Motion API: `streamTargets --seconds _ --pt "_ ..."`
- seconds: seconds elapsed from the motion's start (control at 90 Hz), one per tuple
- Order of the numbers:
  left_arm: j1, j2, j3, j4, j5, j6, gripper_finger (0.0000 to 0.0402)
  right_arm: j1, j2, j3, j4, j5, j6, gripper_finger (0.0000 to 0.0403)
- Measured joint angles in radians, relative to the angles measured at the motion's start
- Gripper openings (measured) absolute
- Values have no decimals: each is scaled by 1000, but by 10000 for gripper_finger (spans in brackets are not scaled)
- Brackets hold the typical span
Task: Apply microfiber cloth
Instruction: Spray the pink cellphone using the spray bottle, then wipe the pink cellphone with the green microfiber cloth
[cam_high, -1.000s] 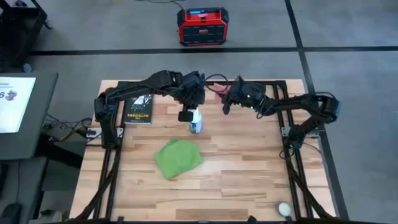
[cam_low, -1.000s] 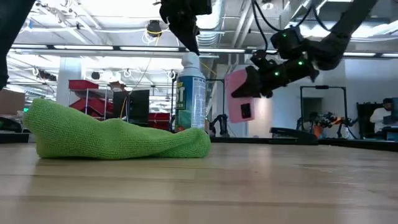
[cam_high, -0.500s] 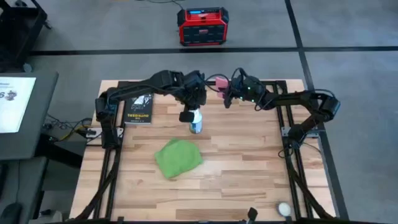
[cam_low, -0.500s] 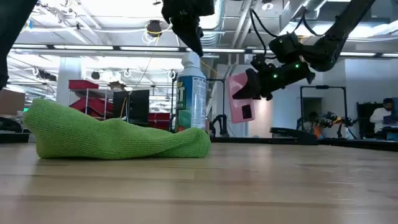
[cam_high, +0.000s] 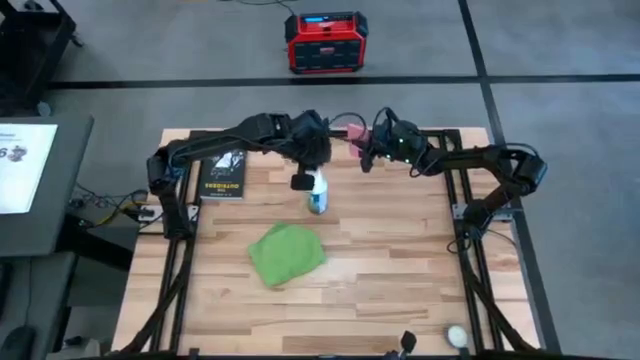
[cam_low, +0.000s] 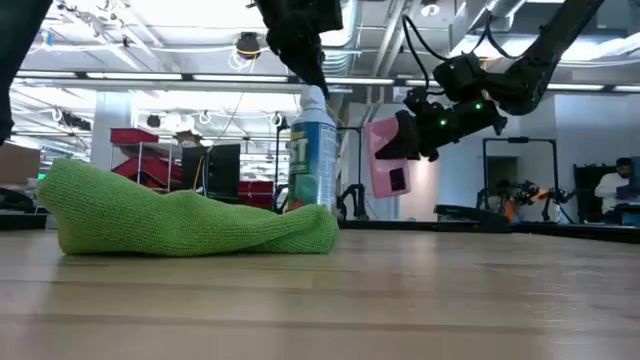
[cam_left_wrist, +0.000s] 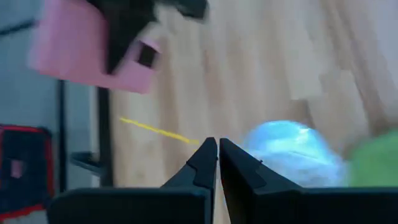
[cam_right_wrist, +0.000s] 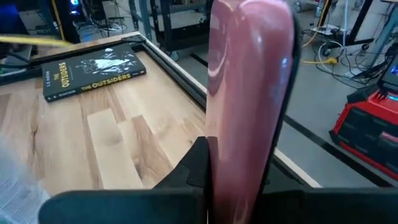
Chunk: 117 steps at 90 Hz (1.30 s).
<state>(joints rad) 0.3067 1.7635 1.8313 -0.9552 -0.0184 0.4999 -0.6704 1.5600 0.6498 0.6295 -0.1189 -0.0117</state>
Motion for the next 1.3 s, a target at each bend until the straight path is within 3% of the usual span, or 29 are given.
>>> streamTargets --seconds 0.4,0.589,0.822,1.0,1.133,1.3 --pt "-64 -167 0 141 -46 -106 0 30 -3 -3 -157 151 23 12" --pt "-135 -316 -133 328 -68 -181 0 71 -65 -72 -149 225 70 12" --pt "-261 -586 -584 659 -168 -247 0 153 -268 -201 -144 279 149 12" --pt "-324 -762 -971 922 -258 -376 0 283 -455 -261 -265 392 196 12" --pt "-376 -825 -1230 1129 -289 -497 0 432 -560 -264 -414 491 247 12" --pt "-445 -814 -1483 1450 -310 -617 0 642 -610 -264 -456 632 329 12"
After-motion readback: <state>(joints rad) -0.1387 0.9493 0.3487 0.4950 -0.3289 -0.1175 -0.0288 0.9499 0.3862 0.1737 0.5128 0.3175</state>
